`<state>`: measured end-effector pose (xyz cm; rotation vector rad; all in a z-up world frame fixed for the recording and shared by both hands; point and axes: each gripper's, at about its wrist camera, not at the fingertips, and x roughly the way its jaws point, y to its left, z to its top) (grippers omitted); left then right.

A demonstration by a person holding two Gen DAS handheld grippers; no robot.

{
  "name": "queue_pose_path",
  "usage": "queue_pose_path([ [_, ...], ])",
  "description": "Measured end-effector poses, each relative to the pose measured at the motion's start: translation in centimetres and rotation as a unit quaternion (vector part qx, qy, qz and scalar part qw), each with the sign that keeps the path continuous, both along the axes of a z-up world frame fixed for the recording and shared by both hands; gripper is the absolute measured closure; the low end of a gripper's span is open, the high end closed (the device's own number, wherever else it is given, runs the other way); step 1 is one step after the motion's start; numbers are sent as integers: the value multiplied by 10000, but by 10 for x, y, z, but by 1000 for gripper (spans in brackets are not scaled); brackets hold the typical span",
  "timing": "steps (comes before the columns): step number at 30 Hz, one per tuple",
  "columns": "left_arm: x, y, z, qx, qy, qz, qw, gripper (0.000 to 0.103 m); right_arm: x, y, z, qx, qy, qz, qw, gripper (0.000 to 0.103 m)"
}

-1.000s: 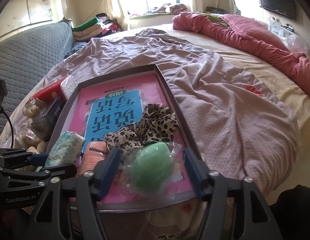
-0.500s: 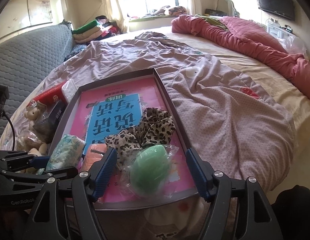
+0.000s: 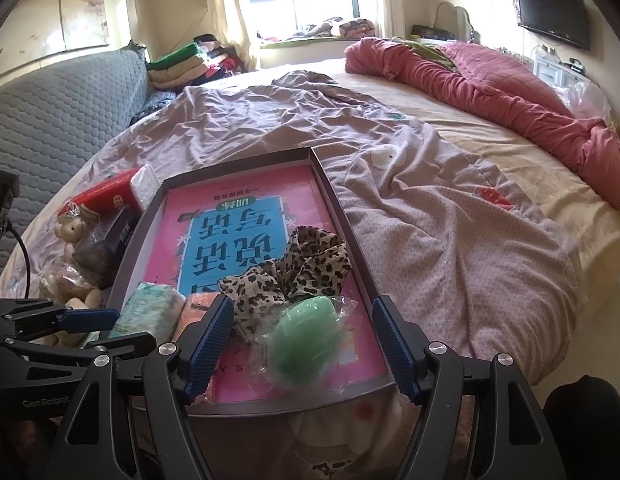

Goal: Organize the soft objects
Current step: 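Open the right tool to release the green egg while the left tool releases the tissue pack, then withdraw both open tools from the tray back toward the pile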

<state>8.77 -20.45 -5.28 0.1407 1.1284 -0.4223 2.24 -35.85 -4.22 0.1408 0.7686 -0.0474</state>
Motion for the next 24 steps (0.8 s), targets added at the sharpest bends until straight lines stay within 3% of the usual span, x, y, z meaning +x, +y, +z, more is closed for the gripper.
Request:
queue_pose_path([
  [24,-24,28,59,45,-624,255,9977,34,-17,27,51,-294,-383,198,9986,29],
])
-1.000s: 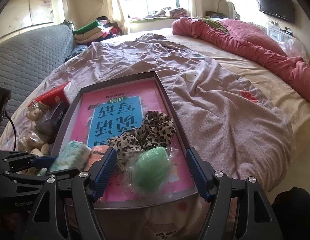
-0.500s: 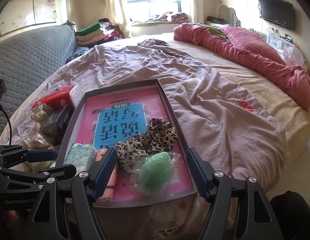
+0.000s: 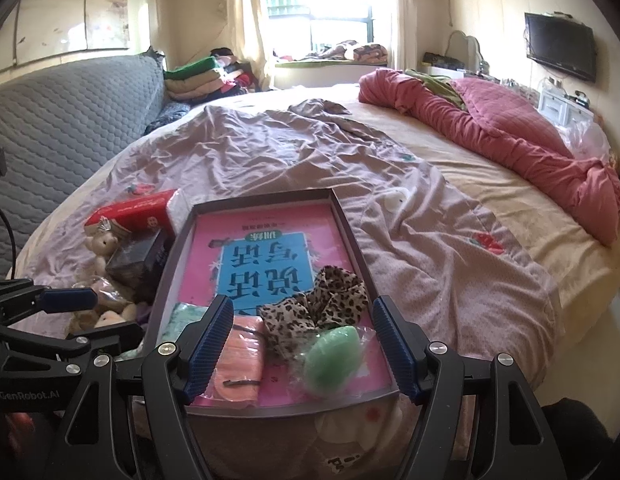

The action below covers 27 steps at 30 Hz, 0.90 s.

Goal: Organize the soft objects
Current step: 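Withdraw both open tools from the tray back toward the pile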

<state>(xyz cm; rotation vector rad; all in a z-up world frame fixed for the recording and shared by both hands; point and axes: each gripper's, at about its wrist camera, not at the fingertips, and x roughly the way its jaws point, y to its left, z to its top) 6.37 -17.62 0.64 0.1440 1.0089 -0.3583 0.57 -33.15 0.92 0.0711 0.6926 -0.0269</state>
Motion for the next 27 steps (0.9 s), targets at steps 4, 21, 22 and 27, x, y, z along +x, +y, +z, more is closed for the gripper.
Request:
queue_pose_path([
  [4,-6,6,10,32,-112,26,9999,27,-4,3,10,-5,-88,21,10000,29],
  [21,-19,40,39,-129,-319,251,9991,26,-15,24,48,-166,-297,195,9992,29],
  [22,-20,43,40,-141,-324,262,9990,26,-15,26,49,-163,-288,217,9992,29],
  [27,-21,59,45,-226,-340,360,9985,26,-16,39,55,-207,-309,311,9988,29],
])
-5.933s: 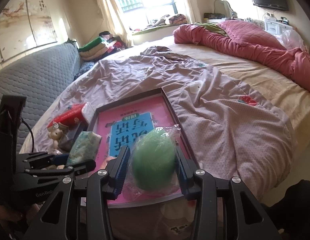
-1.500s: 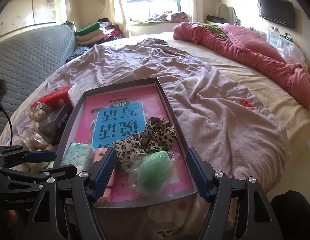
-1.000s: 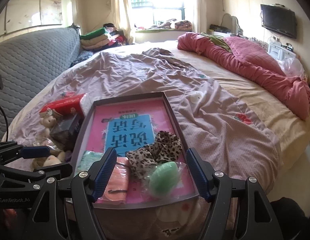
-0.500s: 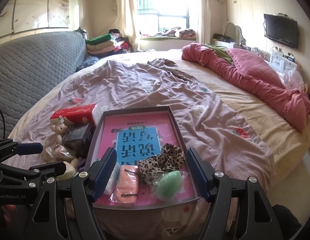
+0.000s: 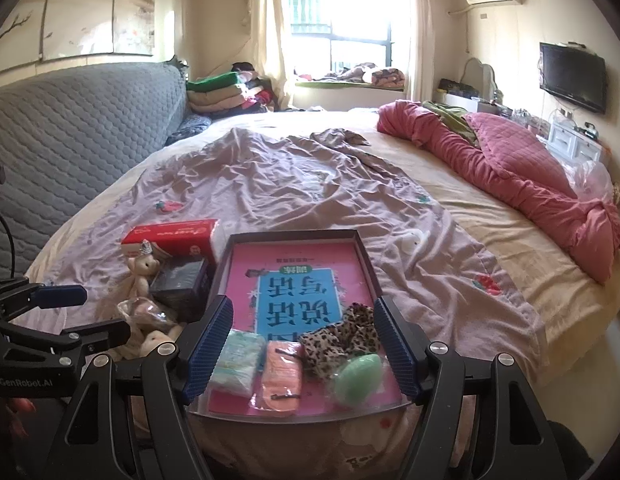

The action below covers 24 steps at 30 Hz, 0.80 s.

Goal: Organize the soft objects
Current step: 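Withdraw both open tools from the tray back toward the pile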

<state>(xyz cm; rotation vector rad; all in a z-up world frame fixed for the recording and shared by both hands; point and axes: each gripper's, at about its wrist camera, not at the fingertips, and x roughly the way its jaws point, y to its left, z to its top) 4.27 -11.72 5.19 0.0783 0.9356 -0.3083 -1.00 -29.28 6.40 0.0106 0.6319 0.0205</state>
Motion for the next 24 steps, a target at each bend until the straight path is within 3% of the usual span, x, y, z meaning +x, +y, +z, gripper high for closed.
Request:
queue_pose_path([
  [15,6,77,13,-20,-154,666,9977,26,4,43,8,164,-29,530,9985,29],
  [24,13,115,5,-96,-78,1016,9947,26,7,70,1,123,93,835,9964,29],
])
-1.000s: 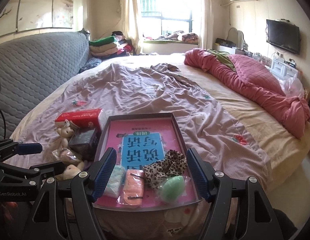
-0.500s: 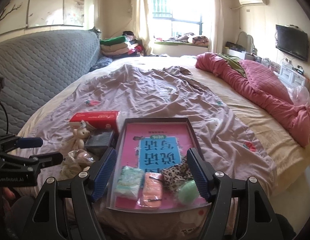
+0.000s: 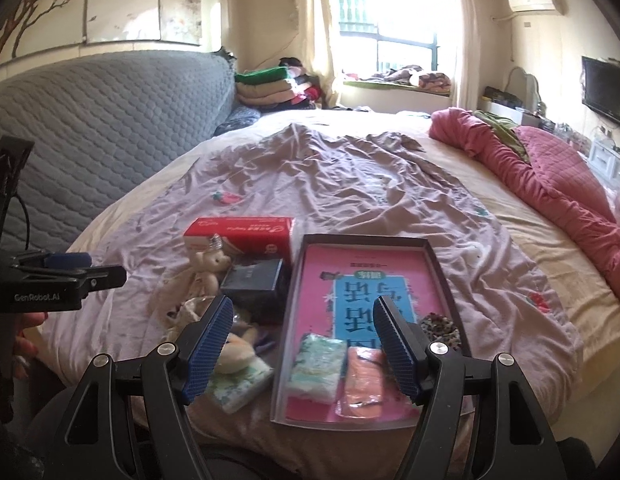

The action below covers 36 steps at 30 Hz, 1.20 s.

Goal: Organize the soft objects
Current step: 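Withdraw both open tools from the tray back toward the pile, then grasp the white floral cloth with the left tool while the right tool grasps the cream plush bunny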

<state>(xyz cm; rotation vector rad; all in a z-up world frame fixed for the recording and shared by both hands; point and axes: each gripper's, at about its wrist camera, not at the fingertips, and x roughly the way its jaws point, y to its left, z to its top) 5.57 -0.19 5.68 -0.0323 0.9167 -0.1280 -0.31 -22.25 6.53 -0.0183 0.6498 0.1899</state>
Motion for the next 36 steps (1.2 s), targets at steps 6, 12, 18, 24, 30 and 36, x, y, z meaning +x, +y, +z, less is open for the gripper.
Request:
queue_pose_path([
  [6,1,9,-12,-29,83,45,10000,26,2,13,-7,-58,70,151,9998,29],
  [12,3,8,-25,-15,203,-7,9998,26,8,23,-20,-66,258,245,9993,29],
  [18,4,6,-38,-70,308,-65,9995,26,12,32,-33,-131,368,339,9987,29],
  [24,6,-1,-58,-99,541,-214,9983,26,15,45,-48,-215,513,467,9974,29],
  [30,9,-7,-74,-139,717,-302,9969,26,21,52,-61,-220,665,537,9961,29],
  [36,14,-6,-89,-207,877,-299,9955,26,25,56,-74,-212,800,601,9948,29],
])
